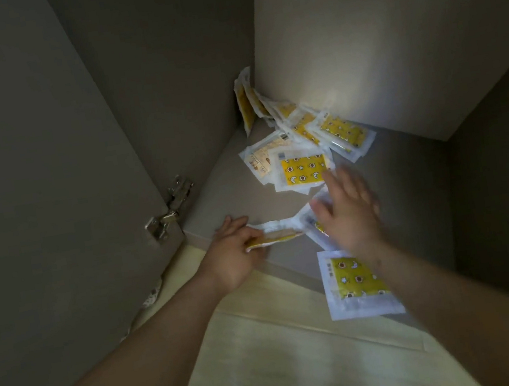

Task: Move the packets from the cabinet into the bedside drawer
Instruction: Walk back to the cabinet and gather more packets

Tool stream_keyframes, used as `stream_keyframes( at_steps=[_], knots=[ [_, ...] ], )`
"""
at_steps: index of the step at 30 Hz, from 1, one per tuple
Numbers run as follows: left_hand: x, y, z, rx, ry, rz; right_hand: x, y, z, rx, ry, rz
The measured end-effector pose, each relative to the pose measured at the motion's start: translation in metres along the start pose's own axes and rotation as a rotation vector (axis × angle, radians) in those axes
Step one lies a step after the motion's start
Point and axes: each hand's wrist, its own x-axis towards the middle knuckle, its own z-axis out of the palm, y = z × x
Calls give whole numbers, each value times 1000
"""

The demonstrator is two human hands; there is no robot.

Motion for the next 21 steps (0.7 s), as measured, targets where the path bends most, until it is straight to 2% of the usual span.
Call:
stream_keyframes(
  at_steps=[3, 6, 7, 12, 16, 19, 21],
  knots=[
    [-1, -2, -2, 13, 9, -5, 54, -24, -6, -77, -203, -65],
    [-7, -3, 5, 66, -13, 14, 61, -16, 7, -160, -441, -39],
    [-10, -1, 7, 76, -16, 30, 52, -7, 11, -192, -444, -19],
    [-16, -8, -15, 211, -82, 96, -20, 5, 39, -222, -211, 34],
    [-16, -23, -25, 337, -90, 114, -63, 2, 57, -260, -57, -149],
    [-21, -26, -17, 451, -7, 143, -76, 5, 53, -273, -87, -216],
    [-29, -31, -5, 540, 33, 230, -84, 6, 51, -240, -77, -323]
  ],
)
